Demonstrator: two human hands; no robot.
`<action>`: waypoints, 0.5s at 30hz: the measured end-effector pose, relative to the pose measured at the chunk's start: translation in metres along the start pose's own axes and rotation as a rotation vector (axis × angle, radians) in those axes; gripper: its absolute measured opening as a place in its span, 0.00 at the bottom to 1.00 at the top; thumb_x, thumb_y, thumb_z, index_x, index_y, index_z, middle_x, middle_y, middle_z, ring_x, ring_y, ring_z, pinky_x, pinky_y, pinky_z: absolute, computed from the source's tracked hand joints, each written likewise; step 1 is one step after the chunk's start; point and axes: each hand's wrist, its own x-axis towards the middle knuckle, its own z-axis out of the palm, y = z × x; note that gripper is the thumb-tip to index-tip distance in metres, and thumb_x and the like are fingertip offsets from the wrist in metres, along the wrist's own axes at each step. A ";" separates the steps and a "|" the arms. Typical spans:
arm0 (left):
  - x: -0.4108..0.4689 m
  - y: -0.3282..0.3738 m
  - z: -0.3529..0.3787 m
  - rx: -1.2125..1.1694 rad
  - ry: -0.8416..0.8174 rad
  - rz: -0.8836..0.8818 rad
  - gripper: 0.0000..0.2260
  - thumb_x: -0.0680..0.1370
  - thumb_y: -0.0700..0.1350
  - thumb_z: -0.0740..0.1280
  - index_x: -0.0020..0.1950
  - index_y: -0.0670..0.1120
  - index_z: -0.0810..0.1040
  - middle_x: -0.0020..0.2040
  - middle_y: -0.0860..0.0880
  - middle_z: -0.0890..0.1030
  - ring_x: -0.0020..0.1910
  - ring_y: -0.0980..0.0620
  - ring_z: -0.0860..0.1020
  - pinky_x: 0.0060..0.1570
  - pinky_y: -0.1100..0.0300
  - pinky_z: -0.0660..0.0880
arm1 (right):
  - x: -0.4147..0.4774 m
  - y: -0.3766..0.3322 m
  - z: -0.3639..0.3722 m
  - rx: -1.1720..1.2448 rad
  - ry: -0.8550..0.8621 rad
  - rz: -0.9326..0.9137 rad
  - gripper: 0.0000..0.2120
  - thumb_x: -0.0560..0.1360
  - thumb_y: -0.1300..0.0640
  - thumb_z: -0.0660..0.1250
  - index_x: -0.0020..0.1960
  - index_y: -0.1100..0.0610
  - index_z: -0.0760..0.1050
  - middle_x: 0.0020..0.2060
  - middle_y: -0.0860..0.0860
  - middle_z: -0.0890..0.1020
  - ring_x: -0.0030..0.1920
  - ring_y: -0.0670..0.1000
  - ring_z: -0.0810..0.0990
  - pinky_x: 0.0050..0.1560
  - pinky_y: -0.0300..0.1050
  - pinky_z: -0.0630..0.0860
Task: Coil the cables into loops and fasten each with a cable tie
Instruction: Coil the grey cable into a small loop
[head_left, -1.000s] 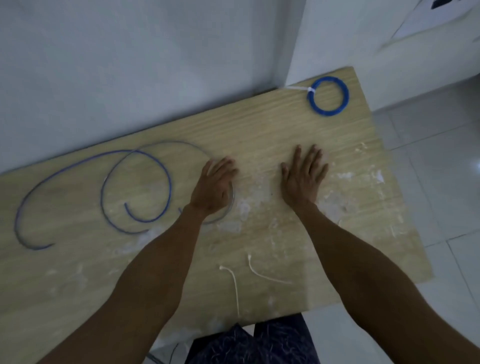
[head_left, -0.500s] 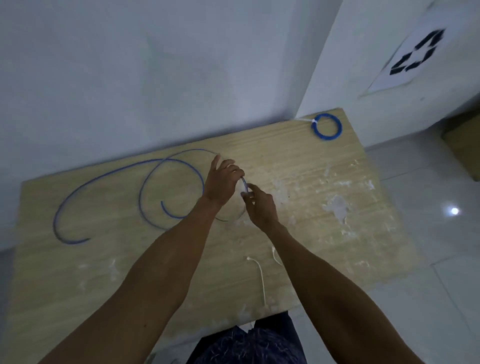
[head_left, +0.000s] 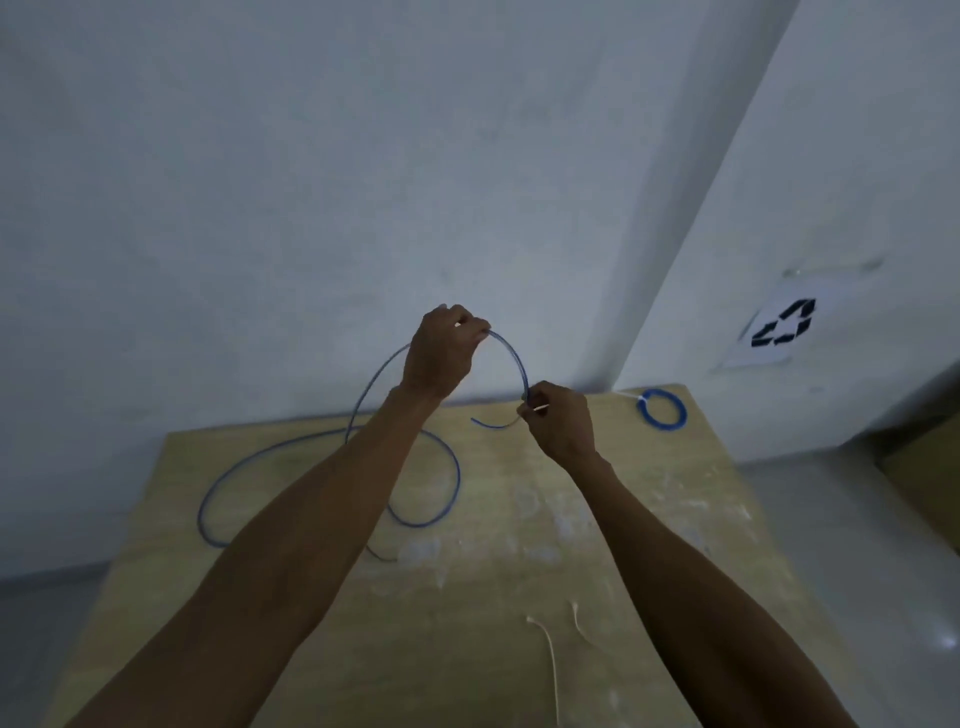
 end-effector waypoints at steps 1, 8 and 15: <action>0.006 0.003 -0.012 -0.026 0.032 -0.051 0.04 0.79 0.39 0.71 0.52 0.44 0.85 0.45 0.44 0.83 0.43 0.41 0.82 0.50 0.47 0.81 | 0.001 -0.005 -0.003 -0.001 0.004 -0.016 0.04 0.73 0.58 0.75 0.45 0.53 0.81 0.39 0.49 0.86 0.40 0.50 0.85 0.43 0.48 0.81; 0.021 0.023 -0.052 -0.054 0.159 -0.191 0.09 0.81 0.45 0.70 0.58 0.45 0.86 0.47 0.47 0.83 0.40 0.48 0.82 0.37 0.60 0.77 | -0.011 -0.036 0.003 0.362 0.074 -0.058 0.29 0.73 0.59 0.74 0.71 0.53 0.68 0.52 0.47 0.83 0.38 0.47 0.86 0.41 0.43 0.83; 0.025 0.018 -0.080 -0.006 0.189 -0.275 0.08 0.81 0.46 0.70 0.57 0.48 0.86 0.47 0.50 0.82 0.40 0.49 0.81 0.33 0.56 0.77 | 0.016 -0.068 -0.027 0.412 0.146 -0.098 0.09 0.83 0.57 0.65 0.57 0.60 0.81 0.45 0.56 0.84 0.31 0.49 0.83 0.41 0.50 0.85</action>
